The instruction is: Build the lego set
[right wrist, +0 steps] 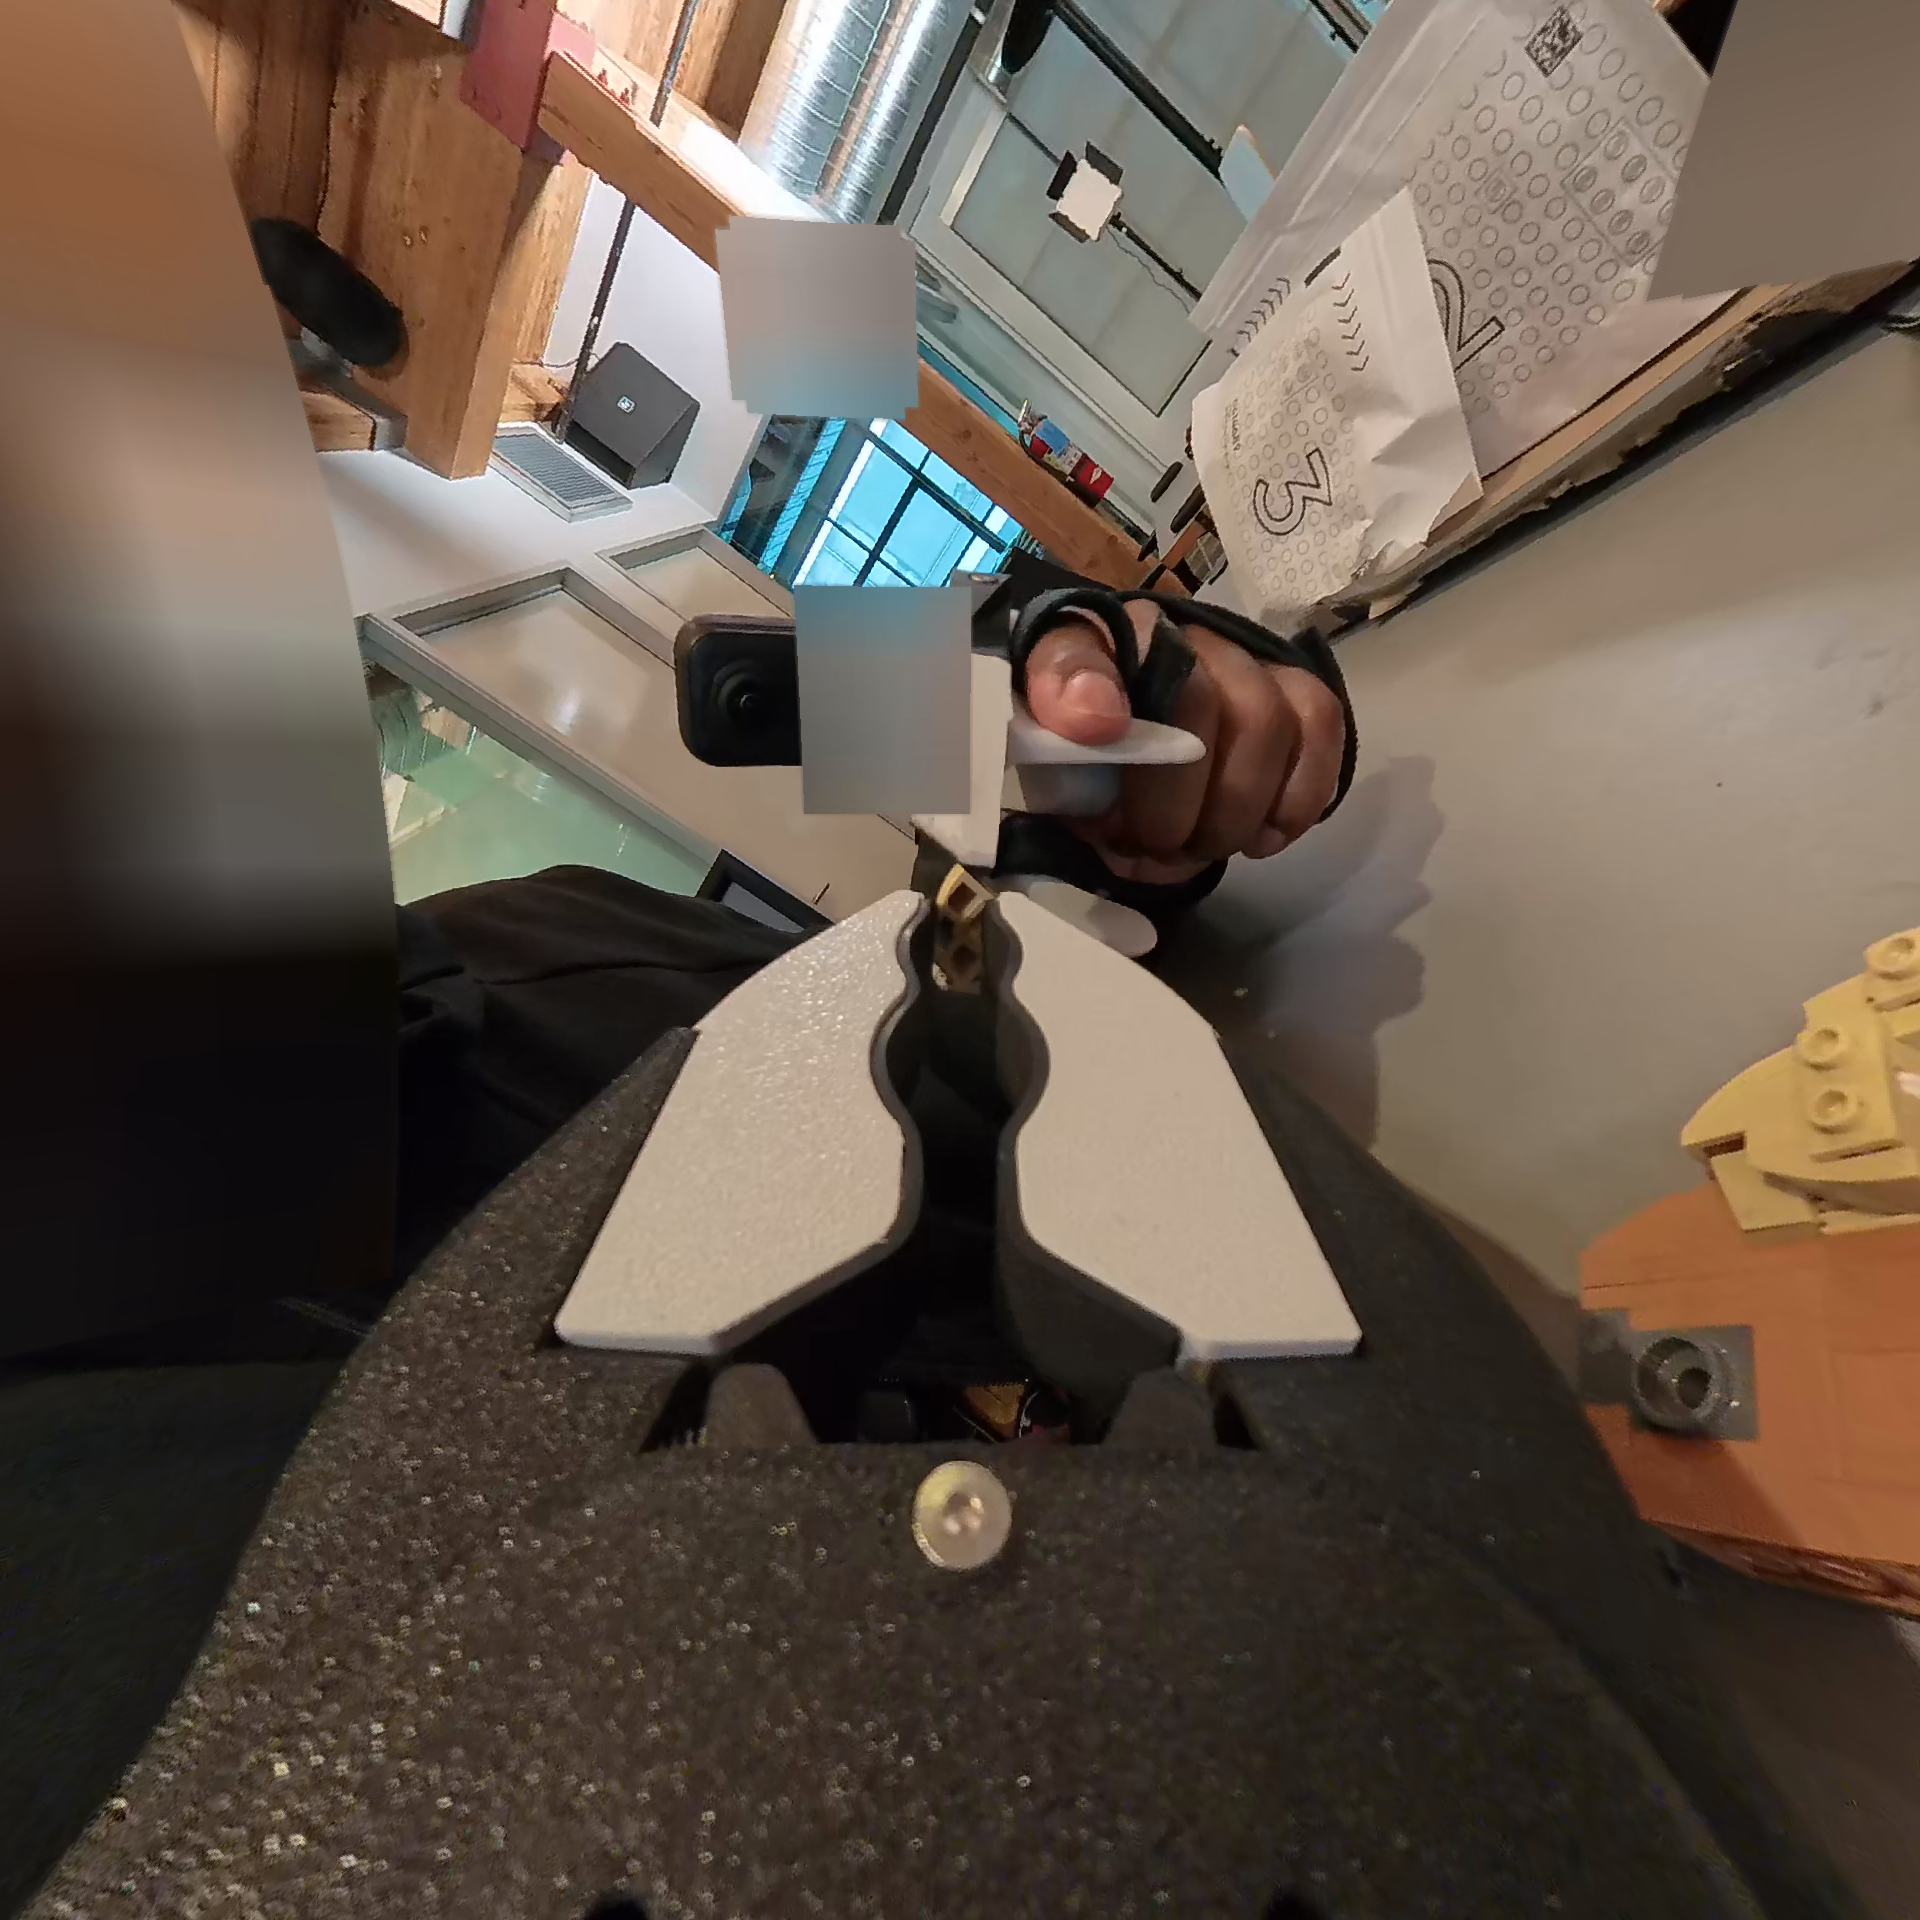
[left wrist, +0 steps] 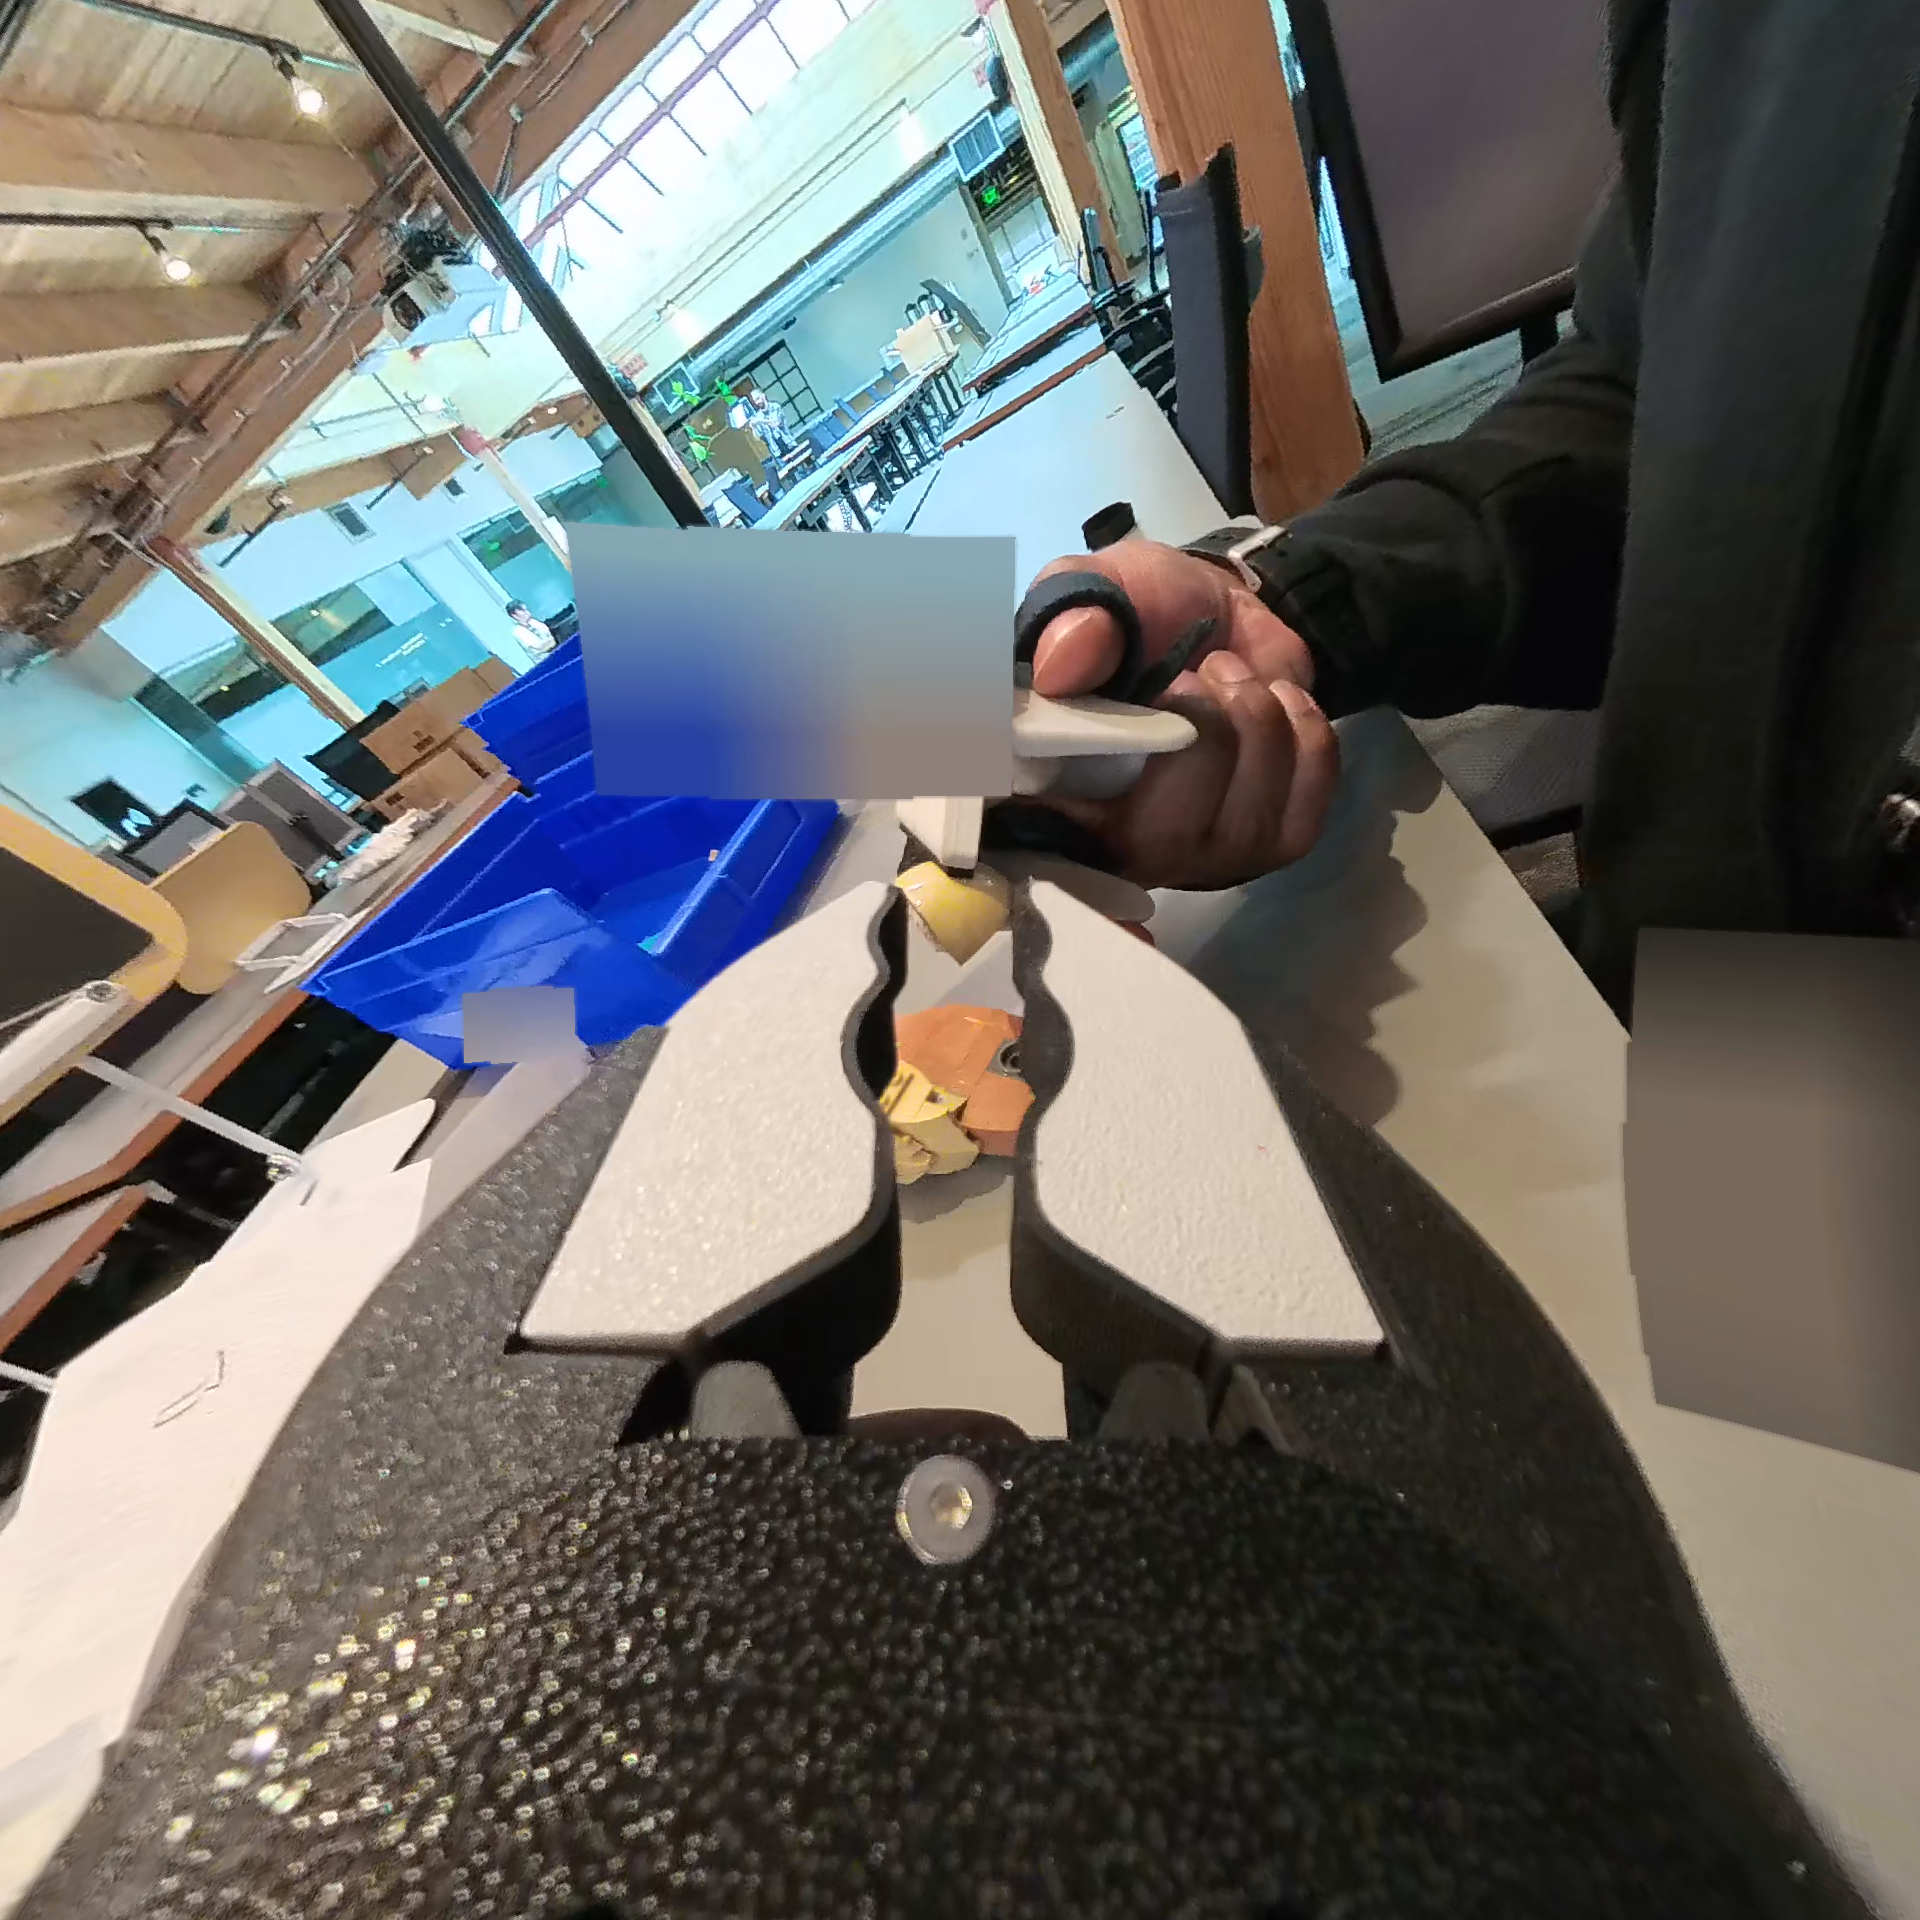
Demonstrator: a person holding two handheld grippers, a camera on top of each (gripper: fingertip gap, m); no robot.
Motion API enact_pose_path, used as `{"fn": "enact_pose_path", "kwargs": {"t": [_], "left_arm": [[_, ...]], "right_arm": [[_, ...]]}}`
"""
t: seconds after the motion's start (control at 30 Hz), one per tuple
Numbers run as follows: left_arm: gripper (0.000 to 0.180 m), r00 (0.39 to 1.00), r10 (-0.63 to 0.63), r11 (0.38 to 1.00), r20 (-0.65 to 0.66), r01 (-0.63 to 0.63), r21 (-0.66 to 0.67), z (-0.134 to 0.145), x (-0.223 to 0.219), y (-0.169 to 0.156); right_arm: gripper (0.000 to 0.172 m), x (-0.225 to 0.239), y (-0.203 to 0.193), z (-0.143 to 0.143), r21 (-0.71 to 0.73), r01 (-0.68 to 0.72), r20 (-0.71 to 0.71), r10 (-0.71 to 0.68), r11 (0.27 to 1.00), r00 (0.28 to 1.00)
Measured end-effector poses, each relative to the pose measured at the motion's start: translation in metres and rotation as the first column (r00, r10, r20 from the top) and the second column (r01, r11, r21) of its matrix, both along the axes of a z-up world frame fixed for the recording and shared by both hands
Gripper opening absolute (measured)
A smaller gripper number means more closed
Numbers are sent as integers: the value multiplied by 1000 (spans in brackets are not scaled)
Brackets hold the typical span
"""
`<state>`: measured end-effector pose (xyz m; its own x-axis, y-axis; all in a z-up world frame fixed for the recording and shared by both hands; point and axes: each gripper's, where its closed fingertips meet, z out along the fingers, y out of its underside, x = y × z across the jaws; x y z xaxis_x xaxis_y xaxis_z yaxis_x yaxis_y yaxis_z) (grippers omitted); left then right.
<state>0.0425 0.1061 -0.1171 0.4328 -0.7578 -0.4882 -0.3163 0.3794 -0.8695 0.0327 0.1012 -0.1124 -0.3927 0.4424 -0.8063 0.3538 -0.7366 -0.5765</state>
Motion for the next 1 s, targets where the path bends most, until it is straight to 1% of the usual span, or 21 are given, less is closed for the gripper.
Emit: {"fn": "enact_pose_path", "kwargs": {"t": [0.17,0.3,0.43,0.53,0.63,0.7,0.77,0.83,0.87,0.93,1.0], "left_arm": [[19,1000,10,999,16,-9,-48,-2,0,3],[18,998,24,994,61,-17,-107,-1,-1,6],[18,988,48,983,150,-20,-184,5,-7,11],[18,973,103,962,205,-45,-270,3,-13,20],[19,957,199,918,211,-107,-382,-7,-19,34],[19,941,273,864,202,-148,-481,-18,-21,45],[19,925,336,810,176,-189,-555,-29,-22,55],[18,917,380,772,123,-241,-588,-38,-23,63],[18,913,394,764,105,-262,-590,-40,-23,66],[18,904,420,741,83,-289,-606,-44,-24,72],[18,899,431,724,73,-296,-623,-47,-24,76]], "right_arm": [[9,0,3,-1,-4,17,6,-17,1000,1000],[10,0,7,-1,21,44,0,-44,999,999],[20,6,15,-3,117,98,13,-100,988,995],[23,16,33,-13,237,190,58,-209,953,976],[21,32,65,-31,347,308,138,-373,886,917],[19,43,88,-47,404,364,214,-473,839,855],[18,50,103,-63,432,387,292,-532,815,795],[18,51,107,-73,423,390,339,-542,818,769],[19,50,107,-76,412,383,359,-534,826,765],[20,47,108,-83,391,372,391,-517,842,762],[21,43,108,-84,351,364,403,-490,862,773]]}}
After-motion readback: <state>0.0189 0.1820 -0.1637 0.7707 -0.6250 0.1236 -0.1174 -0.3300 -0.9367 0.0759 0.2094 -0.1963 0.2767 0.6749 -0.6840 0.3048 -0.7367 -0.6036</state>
